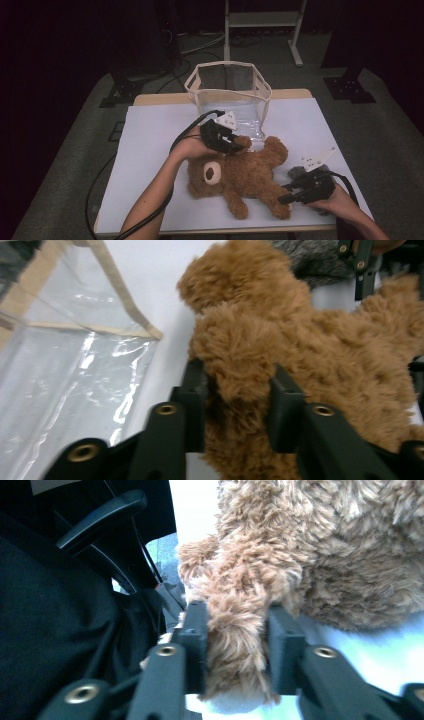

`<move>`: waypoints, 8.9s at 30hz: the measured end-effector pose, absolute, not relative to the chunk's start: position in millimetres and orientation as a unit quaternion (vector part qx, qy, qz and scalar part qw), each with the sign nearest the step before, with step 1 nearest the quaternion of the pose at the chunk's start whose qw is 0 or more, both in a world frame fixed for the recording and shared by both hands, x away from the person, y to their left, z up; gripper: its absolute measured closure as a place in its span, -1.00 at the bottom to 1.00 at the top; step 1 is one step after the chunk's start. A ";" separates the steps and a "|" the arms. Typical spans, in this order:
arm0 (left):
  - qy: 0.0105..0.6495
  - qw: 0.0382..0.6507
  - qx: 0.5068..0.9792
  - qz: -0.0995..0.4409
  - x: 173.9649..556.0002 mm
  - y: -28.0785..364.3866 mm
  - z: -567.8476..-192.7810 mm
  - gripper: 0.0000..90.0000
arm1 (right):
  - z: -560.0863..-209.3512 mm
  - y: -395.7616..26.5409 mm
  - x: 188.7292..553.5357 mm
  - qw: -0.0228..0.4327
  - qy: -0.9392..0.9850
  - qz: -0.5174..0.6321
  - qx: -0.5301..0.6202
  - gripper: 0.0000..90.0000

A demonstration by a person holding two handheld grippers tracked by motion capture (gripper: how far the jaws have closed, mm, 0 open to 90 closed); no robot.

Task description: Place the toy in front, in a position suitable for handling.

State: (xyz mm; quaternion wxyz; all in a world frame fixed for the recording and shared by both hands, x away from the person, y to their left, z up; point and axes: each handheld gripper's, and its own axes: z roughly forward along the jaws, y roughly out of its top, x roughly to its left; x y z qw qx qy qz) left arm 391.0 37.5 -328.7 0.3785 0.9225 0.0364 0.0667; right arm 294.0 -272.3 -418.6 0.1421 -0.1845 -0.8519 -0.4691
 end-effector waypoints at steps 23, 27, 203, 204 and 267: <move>0.059 0.430 0.895 0.101 323.9 138.8 -359.3 -0.47 | -392.7 -231.0 314.0 -0.011 -0.875 -0.463 -0.144 0.04; 0.069 0.426 0.896 0.106 323.9 139.7 -378.5 -0.58 | -395.3 -229.5 315.0 -0.024 -0.876 -0.461 -0.140 0.00; 0.137 0.426 0.887 0.119 323.0 136.2 -389.4 -0.30 | -351.5 -206.6 320.6 -0.012 -0.882 -0.457 -0.111 0.77; 0.137 0.425 0.887 0.118 322.8 136.2 -389.3 -0.30 | -351.4 -203.8 322.6 -0.011 -0.882 -0.457 -0.110 0.77; 0.121 0.423 0.890 0.118 320.4 136.9 -387.0 -0.37 | -362.4 -198.0 334.3 0.015 -0.879 -0.460 -0.124 0.76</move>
